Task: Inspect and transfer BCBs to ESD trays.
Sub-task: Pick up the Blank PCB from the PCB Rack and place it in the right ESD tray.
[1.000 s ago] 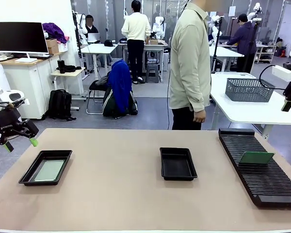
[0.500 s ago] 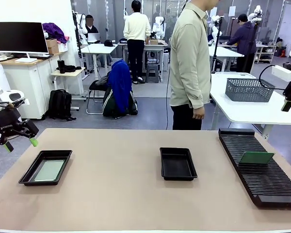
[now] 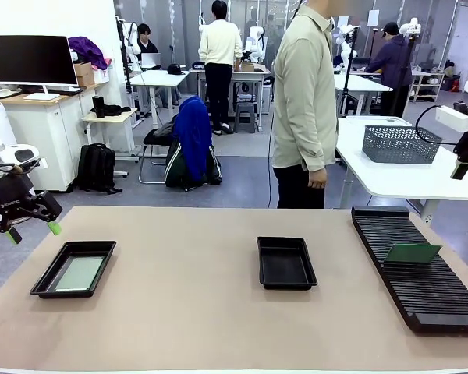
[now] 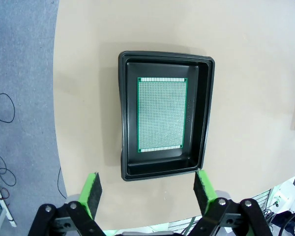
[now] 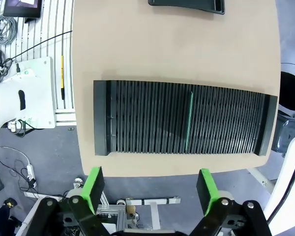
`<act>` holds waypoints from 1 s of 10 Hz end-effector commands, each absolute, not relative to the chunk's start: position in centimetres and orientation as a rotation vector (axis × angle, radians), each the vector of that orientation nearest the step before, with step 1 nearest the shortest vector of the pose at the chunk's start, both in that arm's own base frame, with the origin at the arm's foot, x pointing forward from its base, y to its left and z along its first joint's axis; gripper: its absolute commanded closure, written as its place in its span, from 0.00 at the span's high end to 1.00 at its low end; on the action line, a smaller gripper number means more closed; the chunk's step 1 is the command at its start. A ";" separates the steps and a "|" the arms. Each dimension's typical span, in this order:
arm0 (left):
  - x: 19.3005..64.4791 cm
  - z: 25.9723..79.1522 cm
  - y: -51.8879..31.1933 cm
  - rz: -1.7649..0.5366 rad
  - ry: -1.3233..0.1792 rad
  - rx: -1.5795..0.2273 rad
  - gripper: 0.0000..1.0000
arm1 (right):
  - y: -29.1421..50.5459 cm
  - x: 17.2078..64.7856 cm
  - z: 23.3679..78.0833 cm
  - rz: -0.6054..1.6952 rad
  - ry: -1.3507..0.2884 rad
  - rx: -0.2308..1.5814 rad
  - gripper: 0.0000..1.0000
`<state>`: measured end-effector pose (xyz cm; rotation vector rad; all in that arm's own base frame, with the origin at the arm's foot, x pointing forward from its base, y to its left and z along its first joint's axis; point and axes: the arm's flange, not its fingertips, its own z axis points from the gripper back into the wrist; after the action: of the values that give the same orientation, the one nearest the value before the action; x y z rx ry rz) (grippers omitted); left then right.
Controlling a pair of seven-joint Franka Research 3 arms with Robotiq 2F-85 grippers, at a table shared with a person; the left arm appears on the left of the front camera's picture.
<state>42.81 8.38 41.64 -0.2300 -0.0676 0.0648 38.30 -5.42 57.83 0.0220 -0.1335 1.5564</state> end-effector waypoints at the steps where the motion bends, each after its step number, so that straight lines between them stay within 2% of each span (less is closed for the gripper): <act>1: 43.0 41.5 8.5 0.051 -0.080 -0.236 1.00 | -5.6 39.2 55.9 1.597 -0.181 0.011 1.00; 10: 43.0 41.5 8.5 0.051 -0.080 -0.236 1.00 | -5.5 41.9 46.4 1.607 -0.233 -0.074 1.00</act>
<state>42.81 8.38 41.64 -0.2300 -0.0676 0.0648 41.34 -5.00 47.96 -0.0660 -0.1955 1.5882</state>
